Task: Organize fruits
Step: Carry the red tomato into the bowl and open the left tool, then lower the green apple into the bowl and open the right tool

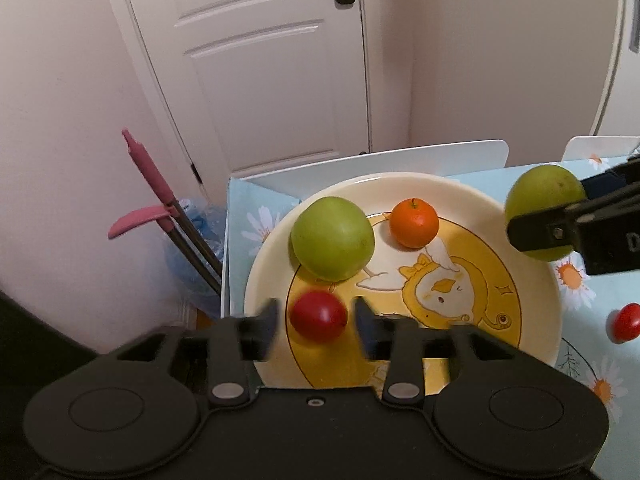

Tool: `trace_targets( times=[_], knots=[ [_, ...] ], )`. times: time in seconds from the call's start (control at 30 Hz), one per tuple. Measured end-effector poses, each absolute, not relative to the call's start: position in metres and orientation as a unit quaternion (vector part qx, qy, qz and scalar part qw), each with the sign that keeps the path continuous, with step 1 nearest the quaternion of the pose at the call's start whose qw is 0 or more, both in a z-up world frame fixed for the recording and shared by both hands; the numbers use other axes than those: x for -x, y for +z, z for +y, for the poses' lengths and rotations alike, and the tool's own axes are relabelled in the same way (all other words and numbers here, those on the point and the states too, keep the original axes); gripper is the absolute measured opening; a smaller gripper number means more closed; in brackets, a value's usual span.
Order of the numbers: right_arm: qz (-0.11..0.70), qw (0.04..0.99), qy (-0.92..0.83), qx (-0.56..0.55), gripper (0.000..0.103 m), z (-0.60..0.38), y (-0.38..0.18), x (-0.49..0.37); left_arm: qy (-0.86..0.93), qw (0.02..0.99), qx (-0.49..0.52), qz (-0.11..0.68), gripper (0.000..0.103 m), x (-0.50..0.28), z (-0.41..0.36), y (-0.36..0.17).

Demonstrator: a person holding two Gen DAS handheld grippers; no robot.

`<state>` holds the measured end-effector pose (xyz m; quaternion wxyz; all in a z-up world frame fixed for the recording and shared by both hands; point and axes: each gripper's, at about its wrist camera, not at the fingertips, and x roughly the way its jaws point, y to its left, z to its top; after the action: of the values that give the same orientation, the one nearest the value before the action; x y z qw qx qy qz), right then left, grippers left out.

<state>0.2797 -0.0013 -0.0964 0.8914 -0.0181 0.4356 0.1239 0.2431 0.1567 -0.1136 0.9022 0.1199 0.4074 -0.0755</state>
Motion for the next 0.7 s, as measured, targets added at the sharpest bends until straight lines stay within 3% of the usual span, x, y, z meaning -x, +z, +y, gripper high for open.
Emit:
trace_targets(
  times=[0.07,0.23,0.3,0.7],
  knots=[
    [0.435,0.891,0.126,0.018,0.069,-0.002,-0.095,-0.281,-0.077,0.907,-0.127,0.394,0.084,-0.238,0.155,-0.108],
    [0.435,0.89,0.134,0.021,0.069,-0.004,-0.093,-0.283,-0.073,0.909,-0.128,0.391,0.086,-0.227,0.154,-0.097],
    [0.435,0.889,0.138,0.027,0.069,-0.004,-0.093,-0.285,-0.067,0.91,-0.124,0.391,0.097,-0.221,0.156,-0.092],
    [0.437,0.879,0.172,0.08,0.069,0.012,-0.104,-0.291,-0.049,0.917,-0.08,0.387,0.098,-0.196,0.16,-0.077]
  ],
)
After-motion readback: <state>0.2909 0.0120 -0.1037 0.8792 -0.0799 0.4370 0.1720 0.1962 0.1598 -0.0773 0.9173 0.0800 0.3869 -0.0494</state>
